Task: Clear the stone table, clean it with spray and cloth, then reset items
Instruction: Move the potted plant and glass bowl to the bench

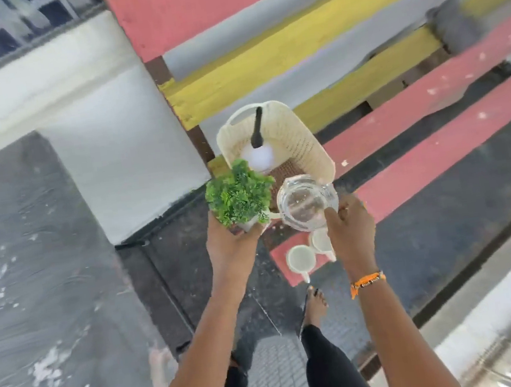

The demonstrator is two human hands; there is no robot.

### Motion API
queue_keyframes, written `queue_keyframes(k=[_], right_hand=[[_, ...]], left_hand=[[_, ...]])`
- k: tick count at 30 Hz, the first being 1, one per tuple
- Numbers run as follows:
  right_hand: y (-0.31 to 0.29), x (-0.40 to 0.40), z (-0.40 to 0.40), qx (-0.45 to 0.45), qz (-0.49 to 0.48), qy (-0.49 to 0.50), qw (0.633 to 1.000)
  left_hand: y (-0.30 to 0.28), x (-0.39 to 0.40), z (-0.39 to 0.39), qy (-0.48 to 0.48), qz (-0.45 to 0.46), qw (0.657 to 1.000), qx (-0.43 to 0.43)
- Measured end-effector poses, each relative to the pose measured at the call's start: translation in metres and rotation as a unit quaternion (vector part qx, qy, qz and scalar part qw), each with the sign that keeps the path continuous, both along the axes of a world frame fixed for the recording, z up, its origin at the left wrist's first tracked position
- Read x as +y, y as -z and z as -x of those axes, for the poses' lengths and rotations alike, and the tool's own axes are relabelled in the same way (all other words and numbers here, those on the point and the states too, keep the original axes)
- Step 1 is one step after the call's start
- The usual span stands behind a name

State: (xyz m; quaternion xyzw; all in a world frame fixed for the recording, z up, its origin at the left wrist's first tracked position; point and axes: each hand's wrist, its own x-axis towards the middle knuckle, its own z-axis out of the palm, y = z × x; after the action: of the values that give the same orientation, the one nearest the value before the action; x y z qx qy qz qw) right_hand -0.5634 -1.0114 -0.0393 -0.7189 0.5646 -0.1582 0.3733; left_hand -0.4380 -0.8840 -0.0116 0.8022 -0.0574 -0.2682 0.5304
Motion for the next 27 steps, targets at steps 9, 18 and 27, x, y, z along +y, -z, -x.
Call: queue_keyframes(k=[9, 18, 27], right_hand=[[0.082, -0.122, 0.111, 0.063, -0.059, 0.114, 0.990], [0.177, -0.174, 0.120, 0.115, -0.115, 0.105, 0.981], [0.219, -0.185, 0.121, 0.086, -0.135, 0.066, 0.985]], left_hand=[[0.082, -0.143, 0.119, 0.137, -0.088, 0.987, -0.002], [0.174, -0.223, 0.137, 0.099, -0.151, 0.982, 0.056], [0.210, -0.236, 0.131, 0.104, -0.162, 0.980, 0.040]])
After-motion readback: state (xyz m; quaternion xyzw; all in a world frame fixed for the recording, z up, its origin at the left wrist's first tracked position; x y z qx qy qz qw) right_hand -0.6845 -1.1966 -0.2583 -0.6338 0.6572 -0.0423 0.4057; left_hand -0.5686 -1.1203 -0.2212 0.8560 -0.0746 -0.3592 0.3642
